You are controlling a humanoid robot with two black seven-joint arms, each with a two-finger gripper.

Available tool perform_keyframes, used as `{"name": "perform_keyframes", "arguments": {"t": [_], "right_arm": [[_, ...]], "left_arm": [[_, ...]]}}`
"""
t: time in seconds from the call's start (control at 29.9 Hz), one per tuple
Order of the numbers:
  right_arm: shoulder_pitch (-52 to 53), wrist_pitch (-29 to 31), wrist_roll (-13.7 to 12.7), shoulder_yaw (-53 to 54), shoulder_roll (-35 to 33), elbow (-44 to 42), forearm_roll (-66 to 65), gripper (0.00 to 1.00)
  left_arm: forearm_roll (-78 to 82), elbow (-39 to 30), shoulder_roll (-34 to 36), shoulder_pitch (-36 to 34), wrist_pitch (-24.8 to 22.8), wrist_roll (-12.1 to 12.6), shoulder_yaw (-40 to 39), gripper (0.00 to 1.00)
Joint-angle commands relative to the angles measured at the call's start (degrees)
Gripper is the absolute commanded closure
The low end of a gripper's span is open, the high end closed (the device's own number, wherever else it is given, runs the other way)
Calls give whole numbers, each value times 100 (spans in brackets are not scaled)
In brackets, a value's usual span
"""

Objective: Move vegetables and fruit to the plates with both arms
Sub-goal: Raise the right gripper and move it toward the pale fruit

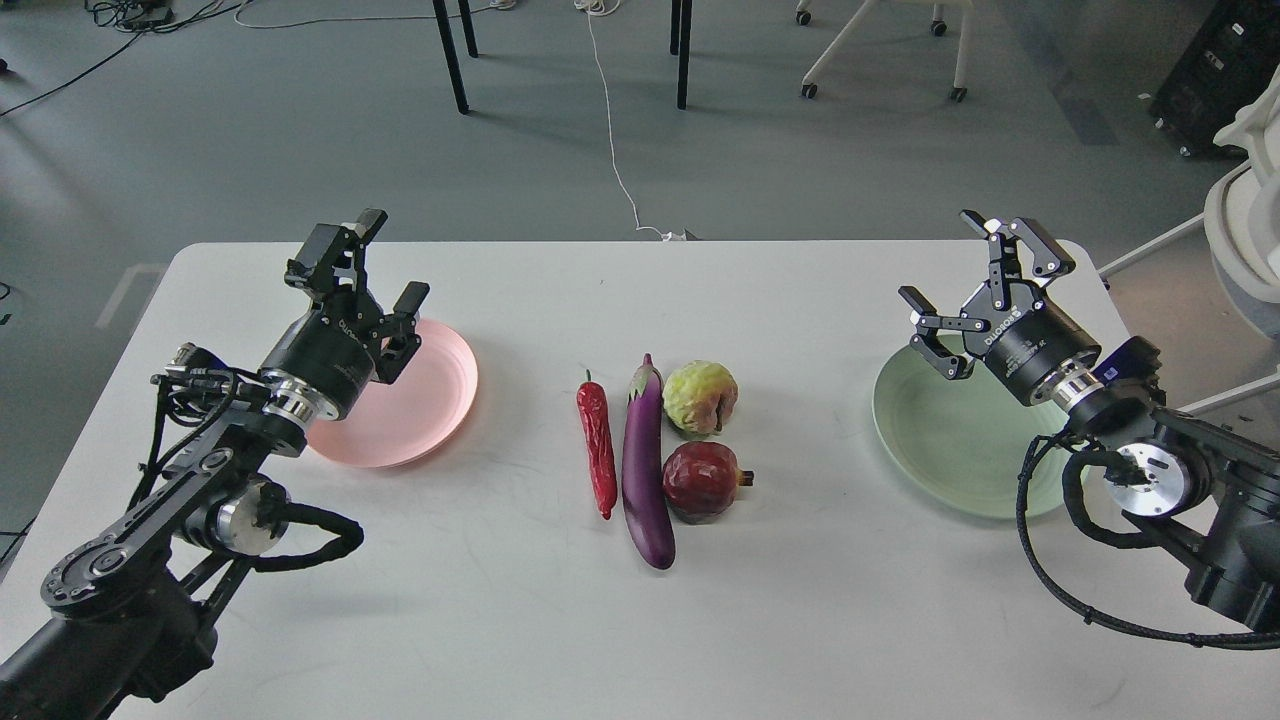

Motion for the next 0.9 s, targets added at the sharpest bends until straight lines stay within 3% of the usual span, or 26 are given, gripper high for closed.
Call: {"name": "perform_keyframes", "arguments": {"t": [0.0,0.3,0.43,0.6,0.74,0.87], "right_arm": [[13,-1,1,-2,0,0,0,3],[477,-1,1,-133,-114,52,-700,2],[1715,-1,1,-1246,-158,88,-2255,1],[3342,-1,1,-3127,-70,88,-3250,1],[4266,-1,1,-4095,525,88,-4268,1],[4557,-1,1,-4492,1238,0,-5604,1]], "left_arm": [[65,-41,4,-12,30,-7,12,2],[74,-41,74,-56,91,28,12,2],[83,-84,109,-56,100,116,3,2],[74,-181,144,-39,100,29,-85,2],[74,-234,188,-65,74,28,-76,2],[100,-313,188,-56,91,37,-50,2]]}}
